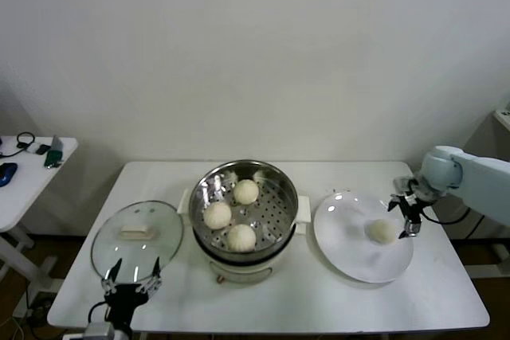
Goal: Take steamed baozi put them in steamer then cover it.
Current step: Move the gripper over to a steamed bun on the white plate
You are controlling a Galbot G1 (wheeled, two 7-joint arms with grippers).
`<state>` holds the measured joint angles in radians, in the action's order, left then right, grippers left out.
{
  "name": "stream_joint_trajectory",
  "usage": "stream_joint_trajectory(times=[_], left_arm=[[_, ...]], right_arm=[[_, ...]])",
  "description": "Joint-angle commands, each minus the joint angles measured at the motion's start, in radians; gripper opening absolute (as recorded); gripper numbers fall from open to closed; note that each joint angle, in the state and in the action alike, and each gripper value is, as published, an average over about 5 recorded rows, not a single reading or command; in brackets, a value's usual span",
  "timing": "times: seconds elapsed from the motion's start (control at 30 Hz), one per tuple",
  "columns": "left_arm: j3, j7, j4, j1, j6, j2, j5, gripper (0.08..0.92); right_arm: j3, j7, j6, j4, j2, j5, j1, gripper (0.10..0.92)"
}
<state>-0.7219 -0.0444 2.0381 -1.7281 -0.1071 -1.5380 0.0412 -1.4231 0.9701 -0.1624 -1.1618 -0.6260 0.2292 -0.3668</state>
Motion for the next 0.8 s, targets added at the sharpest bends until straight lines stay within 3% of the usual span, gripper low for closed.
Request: stream_joint_trajectory(times=[0.03, 0.8], left_arm=[[0.0, 0.0, 0.001, -0.001, -0.002, -0.001, -0.002, 0.823], [0.011, 0.0, 0.001, -0.002, -0.004, -0.006, -0.014, 0.823]], right_arm=[[0.111, 0.001, 0.001, 0.104, -0.034, -0.035, 0.152, 0.823], [0.131, -0.001, 0.035, 0.166, -0.111, -0.042, 0.148, 0.821]])
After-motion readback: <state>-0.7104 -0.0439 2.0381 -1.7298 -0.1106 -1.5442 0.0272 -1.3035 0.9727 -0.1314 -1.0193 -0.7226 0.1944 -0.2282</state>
